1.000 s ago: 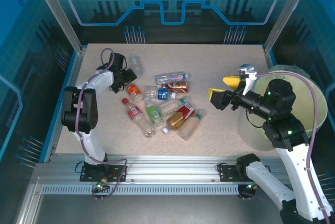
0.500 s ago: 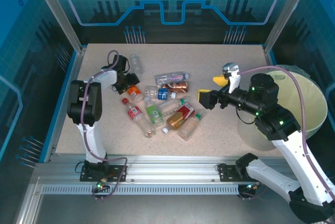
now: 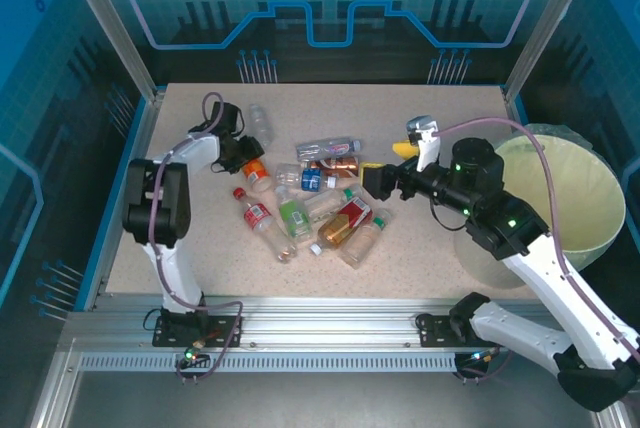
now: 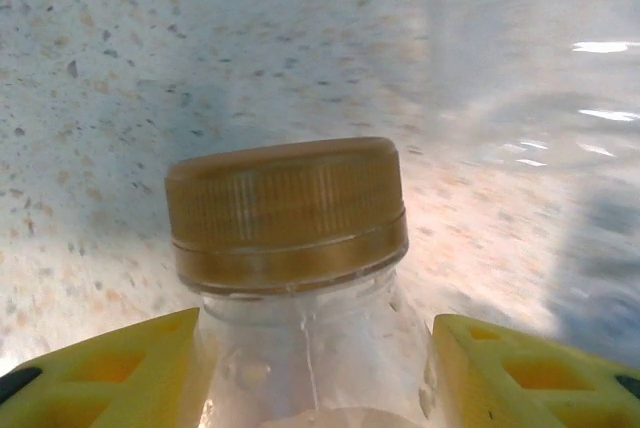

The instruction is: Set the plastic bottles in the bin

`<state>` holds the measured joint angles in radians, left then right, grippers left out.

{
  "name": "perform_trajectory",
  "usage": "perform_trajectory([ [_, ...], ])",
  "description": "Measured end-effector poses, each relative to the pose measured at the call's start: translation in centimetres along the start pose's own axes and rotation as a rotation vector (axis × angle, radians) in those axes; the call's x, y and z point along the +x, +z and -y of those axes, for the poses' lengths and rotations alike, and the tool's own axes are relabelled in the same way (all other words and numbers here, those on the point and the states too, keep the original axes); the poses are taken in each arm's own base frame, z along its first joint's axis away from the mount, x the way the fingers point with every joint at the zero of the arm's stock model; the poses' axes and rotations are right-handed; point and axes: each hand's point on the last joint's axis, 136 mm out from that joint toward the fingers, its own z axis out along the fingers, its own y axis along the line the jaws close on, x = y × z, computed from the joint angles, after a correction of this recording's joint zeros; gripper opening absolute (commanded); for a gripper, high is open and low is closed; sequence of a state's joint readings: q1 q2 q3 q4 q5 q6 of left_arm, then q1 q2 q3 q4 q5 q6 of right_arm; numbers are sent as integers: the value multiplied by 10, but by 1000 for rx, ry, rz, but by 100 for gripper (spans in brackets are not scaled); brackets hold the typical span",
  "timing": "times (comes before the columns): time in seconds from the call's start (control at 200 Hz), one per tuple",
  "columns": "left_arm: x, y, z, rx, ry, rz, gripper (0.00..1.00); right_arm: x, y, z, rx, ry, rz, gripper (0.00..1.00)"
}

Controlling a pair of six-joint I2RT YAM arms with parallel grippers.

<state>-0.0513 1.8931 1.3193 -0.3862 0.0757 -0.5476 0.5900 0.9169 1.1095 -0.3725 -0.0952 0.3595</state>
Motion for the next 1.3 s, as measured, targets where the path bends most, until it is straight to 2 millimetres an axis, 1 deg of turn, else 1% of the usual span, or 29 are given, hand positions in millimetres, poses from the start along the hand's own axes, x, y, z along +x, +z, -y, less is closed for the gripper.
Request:
perform_trajectory([
  [0.06,-3,-22,15,75,10,34,46,4,12,5,11,44,-7,100],
  [0.13,-8,-54,39,195,19,88,45,11,28,9,17,101,-27,100],
  [0.21,-10,-91,67,344,34,146,44,21,45,9,12,151,-55,100],
  [0.265,-7,-112,83,431,46,176,44,28,56,7,6,177,-79,100],
  [0.305,0,-126,97,499,60,186,44,33,63,5,0,191,-96,100],
  [0.36,12,-141,114,577,85,191,44,40,71,2,-6,207,-123,100],
  [0.485,55,-171,157,765,160,150,44,53,85,-7,-34,232,-175,100],
  [0.575,80,-190,179,887,193,114,44,57,92,-17,-63,236,-198,100],
  [0.685,98,-208,193,1003,207,92,44,62,99,-30,-101,230,-220,100],
  [0.815,111,-226,202,1092,225,86,45,69,107,-39,-136,234,-245,100],
  [0.9,117,-238,206,1138,241,90,45,67,113,-44,-164,240,-248,98],
  [0.945,119,-244,207,1159,249,97,45,66,117,-48,-186,246,-250,94],
  [1.06,119,-255,209,1204,272,123,45,62,123,-60,-253,261,-254,86],
  [1.161,121,-259,210,1232,280,132,45,59,127,-69,-294,271,-259,79],
  [1.301,122,-260,209,1253,278,137,45,59,130,-73,-317,283,-258,66],
])
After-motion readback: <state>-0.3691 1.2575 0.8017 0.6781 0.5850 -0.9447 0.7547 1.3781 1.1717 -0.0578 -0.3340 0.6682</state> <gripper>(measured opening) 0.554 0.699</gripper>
